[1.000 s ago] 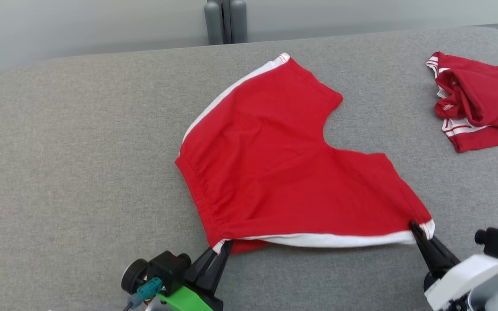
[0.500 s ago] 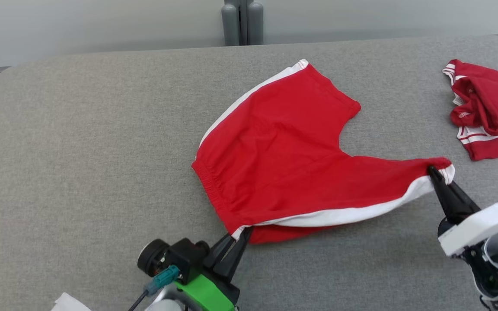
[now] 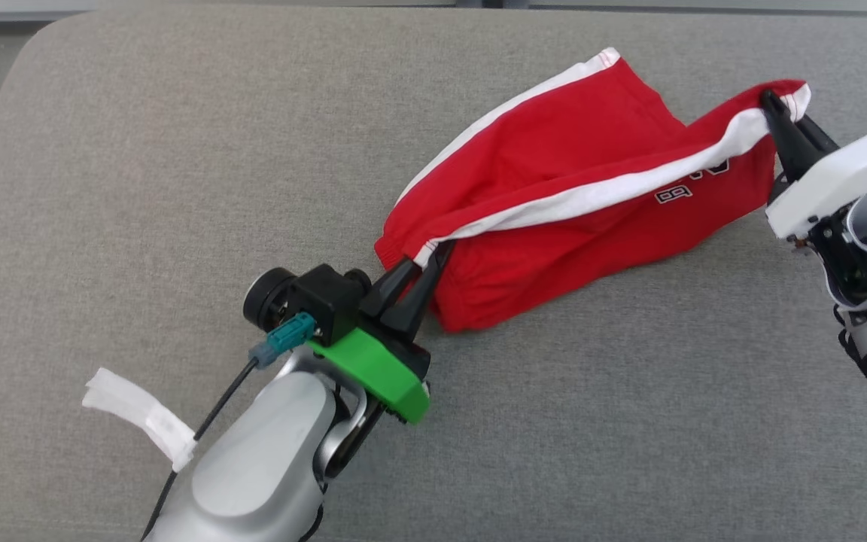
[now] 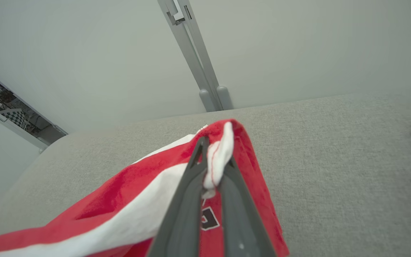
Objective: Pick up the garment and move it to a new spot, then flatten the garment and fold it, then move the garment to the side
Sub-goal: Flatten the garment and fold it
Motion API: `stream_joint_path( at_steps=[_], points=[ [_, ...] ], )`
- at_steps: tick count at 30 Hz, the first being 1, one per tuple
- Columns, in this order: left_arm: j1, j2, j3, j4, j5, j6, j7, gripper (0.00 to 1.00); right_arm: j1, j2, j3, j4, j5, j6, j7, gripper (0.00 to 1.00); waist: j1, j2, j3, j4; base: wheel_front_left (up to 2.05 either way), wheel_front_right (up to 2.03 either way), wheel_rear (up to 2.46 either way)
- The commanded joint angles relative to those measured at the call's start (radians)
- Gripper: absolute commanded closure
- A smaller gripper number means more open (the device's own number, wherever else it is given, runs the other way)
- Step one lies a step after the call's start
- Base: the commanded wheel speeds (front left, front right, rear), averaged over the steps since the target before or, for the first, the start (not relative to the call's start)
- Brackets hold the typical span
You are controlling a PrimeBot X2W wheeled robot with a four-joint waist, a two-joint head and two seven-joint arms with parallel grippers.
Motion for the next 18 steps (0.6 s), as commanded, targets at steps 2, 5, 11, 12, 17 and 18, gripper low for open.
stream_joint_path(
  at_steps=[2,5,11,12,17,18],
  points=[
    [-0.055,-0.022,0.014,0.044,-0.019,-0.002,-0.003,1.00,-0.088,0.011,0.015,0.076,-0.023,0.000,0.012,1.00,0.0000,-0.0001,0.078,0.073,0.00,0.00,0.00],
    [-0.107,-0.044,0.011,0.086,-0.032,-0.002,-0.003,1.00,-0.185,0.019,0.022,0.173,-0.043,0.000,0.013,1.00,0.0000,-0.0001,0.106,0.098,0.00,0.00,0.00],
    [-0.186,-0.077,-0.004,0.167,-0.055,-0.002,-0.003,1.00,-0.338,0.036,0.095,0.315,-0.092,0.000,-0.003,1.00,0.0000,-0.0001,0.150,0.133,0.00,0.00,0.00],
    [-0.196,-0.081,-0.005,0.176,-0.059,-0.002,-0.003,1.00,-0.359,0.037,0.100,0.336,-0.095,0.000,-0.010,1.00,0.0000,-0.0001,0.156,0.136,0.00,0.00,0.00],
    [-0.225,-0.095,-0.004,0.210,-0.068,-0.002,-0.003,1.00,-0.434,0.058,0.154,0.430,-0.103,0.000,-0.052,0.19,0.0000,-0.0001,0.175,0.146,0.00,0.00,0.00],
    [-0.228,-0.096,-0.001,0.217,-0.064,-0.002,-0.003,1.00,-0.440,0.057,0.164,0.444,-0.098,0.000,-0.063,0.00,0.0000,-0.0001,0.176,0.146,0.00,0.00,0.00]
  ],
)
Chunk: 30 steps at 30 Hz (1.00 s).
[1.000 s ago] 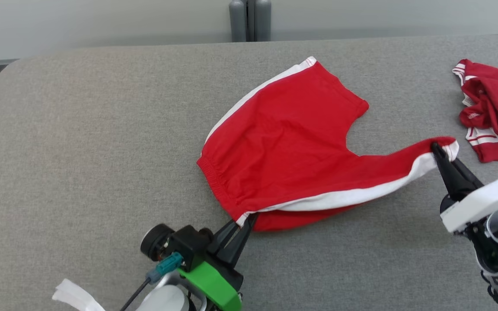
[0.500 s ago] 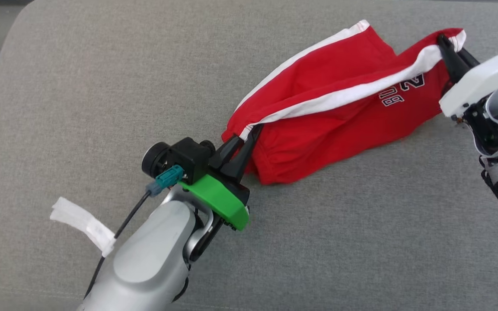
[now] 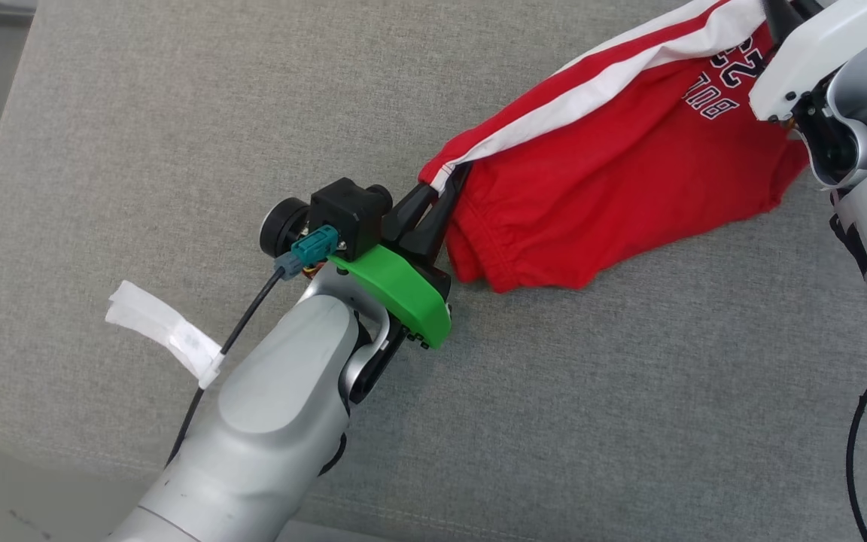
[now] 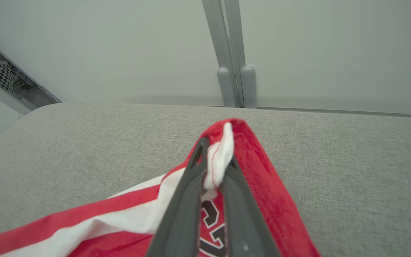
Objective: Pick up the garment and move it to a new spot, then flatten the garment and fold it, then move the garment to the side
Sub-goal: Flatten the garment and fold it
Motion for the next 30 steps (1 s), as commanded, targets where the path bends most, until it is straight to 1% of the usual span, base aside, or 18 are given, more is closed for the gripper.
stream_joint_path(
  at_steps=[1,2,3,9,14,17,22,28,30],
  points=[
    [-0.018,0.000,0.007,0.006,0.005,-0.002,-0.003,0.76,-0.014,-0.005,0.009,0.016,0.011,-0.001,-0.016,0.00,0.0000,0.0000,0.011,0.012,0.00,0.00,0.00],
    [-0.017,-0.001,0.009,0.008,0.014,-0.002,-0.003,0.10,-0.014,-0.004,0.020,0.026,0.019,0.000,-0.026,0.00,0.0000,0.0000,0.010,0.011,0.00,0.00,0.00],
    [-0.013,-0.002,0.012,0.009,0.019,-0.002,-0.003,0.00,-0.012,-0.005,0.031,0.034,0.020,0.000,-0.033,0.00,0.0000,0.0000,0.007,0.010,0.00,0.00,0.00],
    [0.049,-0.004,0.044,-0.001,0.076,-0.002,-0.003,0.00,0.034,-0.045,0.119,0.042,0.051,0.000,-0.076,0.00,0.0000,0.0000,-0.021,0.001,0.00,0.00,0.00],
    [0.140,0.010,0.118,-0.039,0.114,-0.002,-0.003,0.00,0.075,-0.096,0.188,0.036,0.088,0.000,-0.098,0.00,0.0000,0.0000,-0.052,-0.011,0.00,0.00,0.00],
    [0.194,0.019,0.168,-0.075,0.138,-0.001,-0.003,0.00,0.091,-0.118,0.209,0.051,0.111,0.000,-0.107,0.00,0.0000,0.0000,-0.063,-0.010,0.00,0.00,0.00],
    [0.274,0.021,0.301,-0.181,0.189,0.026,-0.003,0.00,0.114,-0.140,0.241,0.086,0.143,0.000,-0.109,0.00,0.0000,0.0000,-0.069,0.003,0.00,0.00,0.00],
    [0.348,0.008,0.464,-0.301,0.261,0.052,-0.003,0.00,0.134,-0.136,0.266,0.130,0.178,0.000,-0.107,0.00,0.0000,0.0000,-0.068,0.013,0.00,0.00,0.00],
    [0.370,0.003,0.503,-0.331,0.281,0.053,-0.003,0.00,0.138,-0.134,0.272,0.147,0.191,0.000,-0.103,0.00,0.0000,0.0000,-0.068,0.015,0.00,0.00,0.00]
  ],
)
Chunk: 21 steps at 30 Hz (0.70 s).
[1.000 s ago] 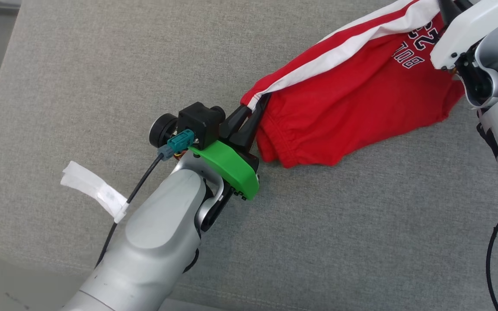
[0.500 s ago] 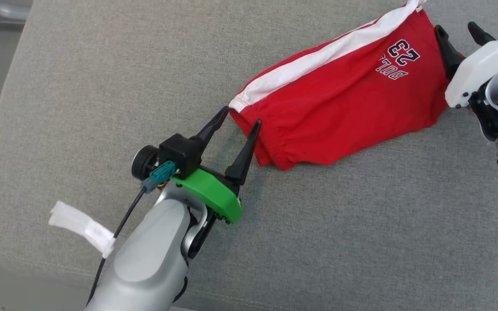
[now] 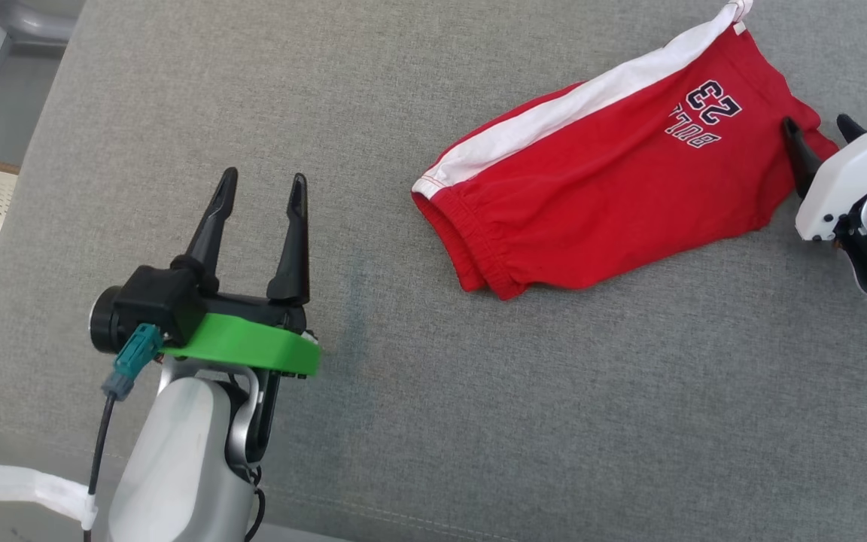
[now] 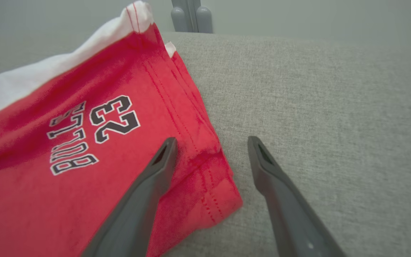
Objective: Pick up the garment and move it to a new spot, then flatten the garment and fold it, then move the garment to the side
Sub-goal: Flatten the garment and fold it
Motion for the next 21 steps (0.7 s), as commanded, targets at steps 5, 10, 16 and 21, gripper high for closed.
stream_joint_path(
  at_steps=[5,10,16,21],
  points=[
    [0.068,-0.009,0.069,-0.051,0.058,-0.004,-0.003,0.00,0.040,0.017,0.032,0.025,0.041,0.000,0.050,0.42,0.0000,0.0000,-0.010,0.002,0.00,0.00,0.00],
    [0.104,-0.012,0.098,-0.064,0.076,-0.010,-0.002,0.00,0.057,0.017,0.048,0.005,0.082,-0.001,0.054,1.00,0.0000,0.0000,-0.021,-0.002,0.00,0.00,0.00],
    [0.139,-0.012,0.105,-0.064,0.079,0.003,-0.003,0.00,0.085,0.015,0.036,-0.020,0.136,-0.001,-0.038,1.00,0.0000,0.0000,-0.066,-0.025,0.00,0.00,0.00],
    [0.174,-0.012,0.121,-0.059,0.097,0.000,-0.002,0.00,0.162,-0.003,0.045,-0.064,0.182,-0.001,-0.098,1.00,0.0000,0.0000,-0.121,-0.065,0.00,0.00,0.00]
  ],
)
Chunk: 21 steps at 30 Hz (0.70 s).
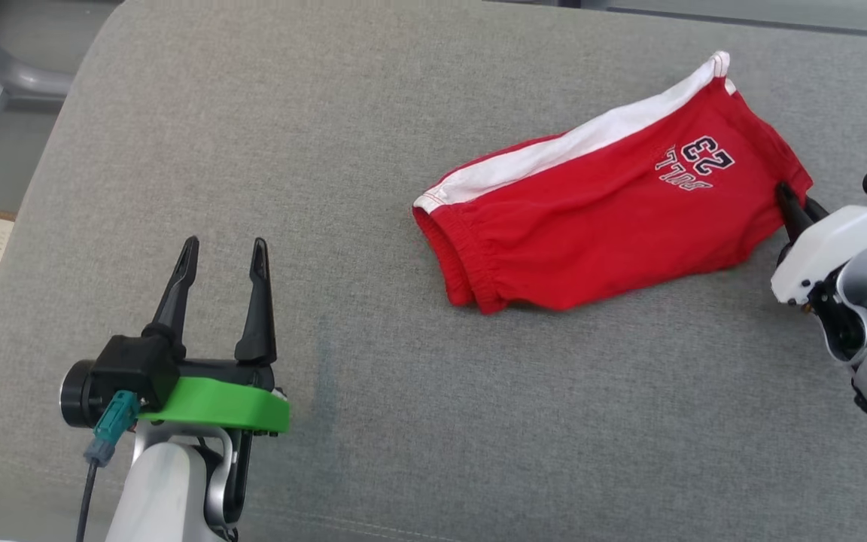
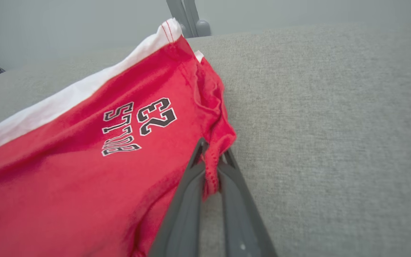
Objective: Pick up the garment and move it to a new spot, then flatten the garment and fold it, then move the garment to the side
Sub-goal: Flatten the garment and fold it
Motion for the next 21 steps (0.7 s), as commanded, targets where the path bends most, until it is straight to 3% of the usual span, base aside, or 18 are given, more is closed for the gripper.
stream_joint_path(
  at_steps=[1,14,21],
  points=[
    [0.022,0.001,0.008,0.002,0.016,-0.002,-0.002,0.00,0.036,-0.013,0.002,-0.014,0.017,-0.002,-0.017,1.00,0.0000,0.0000,-0.043,-0.041,0.00,0.00,0.00],
    [0.092,0.001,0.041,0.004,0.058,-0.016,-0.002,0.00,0.309,-0.100,-0.070,-0.102,0.161,-0.002,-0.087,1.00,0.0000,0.0000,-0.129,-0.125,0.00,0.00,0.00],
    [0.109,0.001,0.062,0.008,0.064,-0.021,-0.003,0.00,0.339,-0.082,-0.098,-0.129,0.157,-0.002,-0.094,1.00,0.0000,0.0000,-0.134,-0.144,0.00,0.00,0.00]
  ],
)
